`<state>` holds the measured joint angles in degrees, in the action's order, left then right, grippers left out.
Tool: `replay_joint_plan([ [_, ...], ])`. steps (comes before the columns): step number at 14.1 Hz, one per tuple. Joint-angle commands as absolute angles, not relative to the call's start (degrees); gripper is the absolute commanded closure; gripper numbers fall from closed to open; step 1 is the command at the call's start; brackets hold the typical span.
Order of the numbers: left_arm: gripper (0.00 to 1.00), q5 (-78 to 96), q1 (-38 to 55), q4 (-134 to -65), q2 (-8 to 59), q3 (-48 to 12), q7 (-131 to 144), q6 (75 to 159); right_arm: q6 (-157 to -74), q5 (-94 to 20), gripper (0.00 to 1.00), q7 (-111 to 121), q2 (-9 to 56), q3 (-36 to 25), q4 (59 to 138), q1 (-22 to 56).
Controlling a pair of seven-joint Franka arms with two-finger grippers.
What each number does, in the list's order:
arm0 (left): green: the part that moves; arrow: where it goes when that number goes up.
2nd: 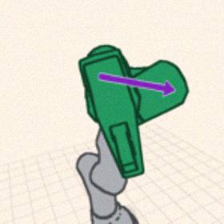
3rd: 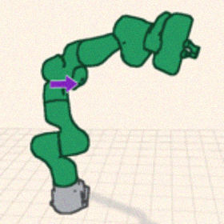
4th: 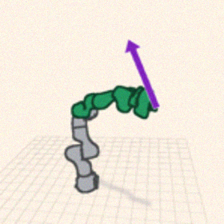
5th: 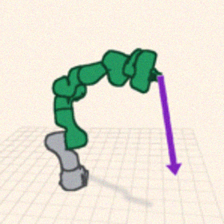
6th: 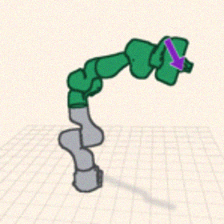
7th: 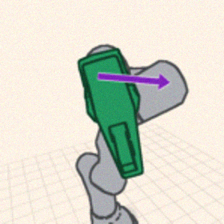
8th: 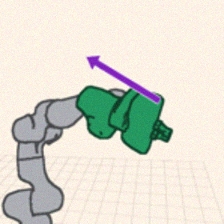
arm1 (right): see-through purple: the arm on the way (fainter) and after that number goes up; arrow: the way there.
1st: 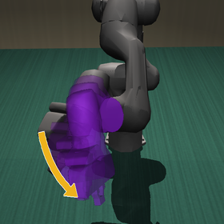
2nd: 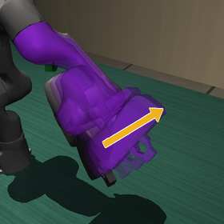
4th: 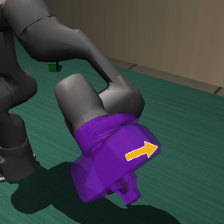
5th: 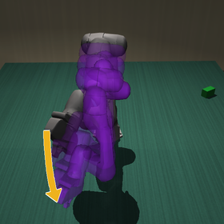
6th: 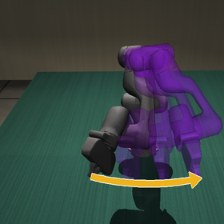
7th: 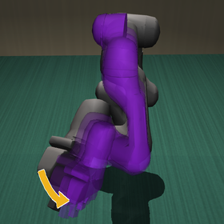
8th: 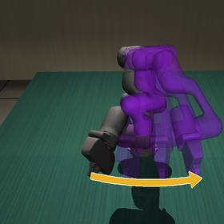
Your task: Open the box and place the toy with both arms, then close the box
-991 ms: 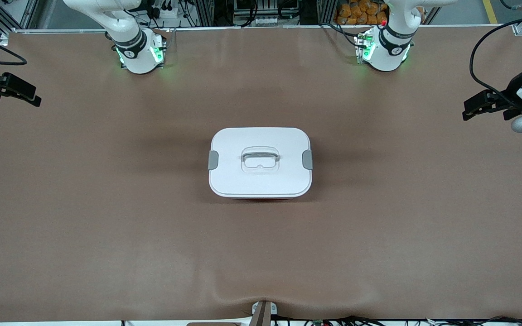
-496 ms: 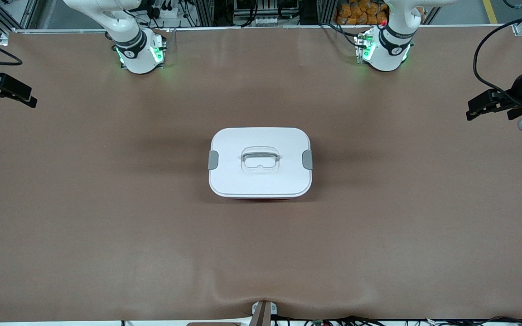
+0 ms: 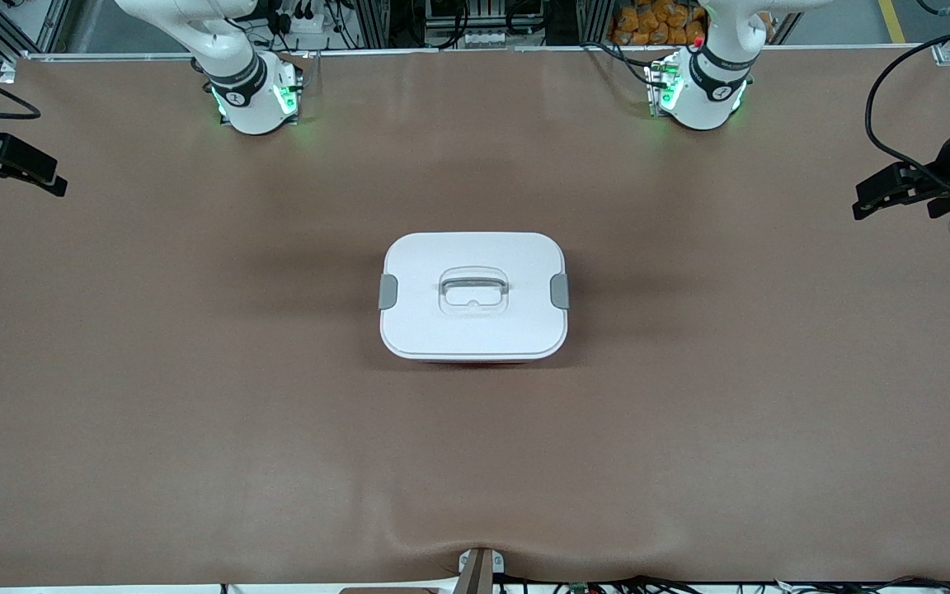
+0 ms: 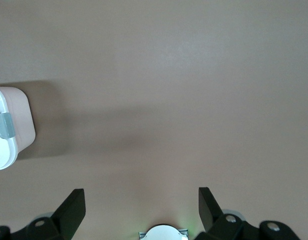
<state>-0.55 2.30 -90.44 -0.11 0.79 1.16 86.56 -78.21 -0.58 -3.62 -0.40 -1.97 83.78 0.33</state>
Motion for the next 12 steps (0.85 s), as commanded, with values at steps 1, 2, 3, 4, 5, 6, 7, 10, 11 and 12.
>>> replay_joint_plan([
  [1, 0.0, 0.4, 1.8, -89.1, 0.3, 0.6, 1.1, 85.5, -78.4, -0.6, 0.0, -2.6, -1.1, -1.2, 84.2, -1.0],
  [2, 0.0, 0.5, 1.8, -89.1, 0.3, 0.6, 1.1, 85.6, -78.3, -0.6, 0.0, -2.6, -1.1, -1.2, 84.2, -1.1],
  [3, 0.0, 0.4, 1.9, -89.1, 0.3, 0.6, 1.1, 85.6, -78.4, -0.6, 0.0, -2.6, -1.1, -1.2, 84.3, -1.3],
  [4, 0.0, 0.4, 1.9, -89.1, 0.3, 0.6, 1.1, 85.7, -78.4, -0.6, 0.0, -2.6, -1.1, -1.2, 84.2, -1.3],
  [5, 0.0, 0.5, 1.8, -89.1, 0.3, 0.6, 1.1, 85.7, -78.4, -0.6, 0.0, -2.6, -1.1, -1.1, 84.2, -1.4],
  [6, 0.0, 0.4, 1.9, -89.1, 0.3, 0.6, 1.1, 85.7, -78.4, -0.6, 0.0, -2.6, -1.1, -1.1, 84.2, -1.4],
  [7, 0.0, 0.4, 1.9, -89.1, 0.4, 0.6, 1.1, 85.7, -78.4, -0.7, 0.0, -2.6, -1.1, -1.2, 84.2, -1.5],
  [10, 0.0, 0.4, 1.8, -89.1, 0.4, 0.6, 1.1, 85.7, -78.4, -0.7, 0.0, -2.6, -1.2, -1.2, 84.2, -1.6],
  [11, 0.0, 0.3, 1.9, -89.1, 0.4, 0.6, 1.1, 85.7, -78.3, -0.7, 0.0, -2.5, -1.1, -1.2, 84.2, -1.6],
  [12, 0.0, 0.2, 2.0, -89.1, 0.4, 0.6, 1.2, 85.7, -78.2, -0.7, 0.0, -2.5, -1.1, -1.2, 84.2, -1.5],
])
